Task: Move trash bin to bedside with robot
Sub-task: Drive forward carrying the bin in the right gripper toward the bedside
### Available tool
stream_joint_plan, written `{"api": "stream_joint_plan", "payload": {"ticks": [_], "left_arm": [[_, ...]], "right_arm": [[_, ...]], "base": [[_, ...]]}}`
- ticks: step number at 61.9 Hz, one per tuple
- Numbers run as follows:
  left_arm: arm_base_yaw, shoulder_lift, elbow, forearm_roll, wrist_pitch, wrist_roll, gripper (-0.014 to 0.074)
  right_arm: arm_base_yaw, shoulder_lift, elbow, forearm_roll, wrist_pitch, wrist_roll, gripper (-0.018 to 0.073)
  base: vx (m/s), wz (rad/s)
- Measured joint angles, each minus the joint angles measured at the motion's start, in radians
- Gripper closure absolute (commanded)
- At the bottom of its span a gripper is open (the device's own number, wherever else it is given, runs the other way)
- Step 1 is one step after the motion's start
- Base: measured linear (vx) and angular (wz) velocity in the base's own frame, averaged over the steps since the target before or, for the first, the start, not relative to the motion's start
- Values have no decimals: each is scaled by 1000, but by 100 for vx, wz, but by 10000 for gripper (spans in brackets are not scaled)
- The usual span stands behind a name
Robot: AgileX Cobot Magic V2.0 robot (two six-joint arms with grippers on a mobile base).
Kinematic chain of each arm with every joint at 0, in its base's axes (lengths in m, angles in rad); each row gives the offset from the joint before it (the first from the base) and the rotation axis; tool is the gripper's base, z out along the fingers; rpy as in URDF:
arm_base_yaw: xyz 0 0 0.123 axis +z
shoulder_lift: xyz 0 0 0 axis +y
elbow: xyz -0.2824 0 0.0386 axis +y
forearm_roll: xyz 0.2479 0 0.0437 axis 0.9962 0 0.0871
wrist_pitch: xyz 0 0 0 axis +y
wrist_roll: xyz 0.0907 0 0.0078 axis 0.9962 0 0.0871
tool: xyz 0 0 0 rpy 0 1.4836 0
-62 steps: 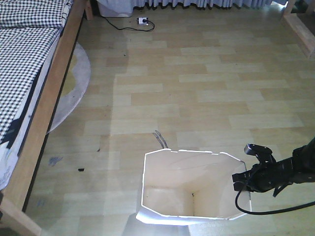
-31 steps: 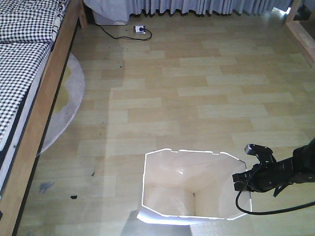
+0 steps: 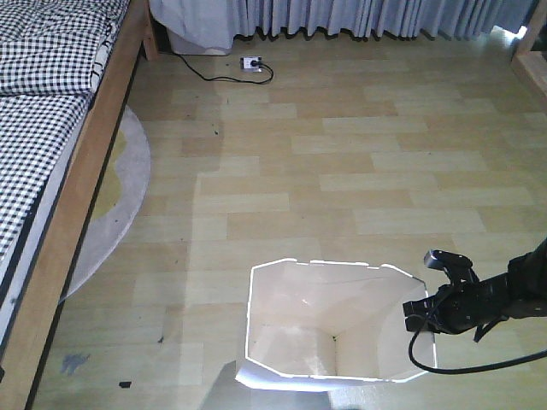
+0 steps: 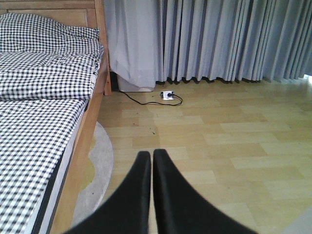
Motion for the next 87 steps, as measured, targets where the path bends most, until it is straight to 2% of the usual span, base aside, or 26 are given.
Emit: {"api": "stream_joint_plan", "payload": {"ticks": [87], "left_arm": [[0,0,0,0,0,0,602]], "right_arm": [[0,0,0,1,-3,0,564]], "base": [[27,0]]}}
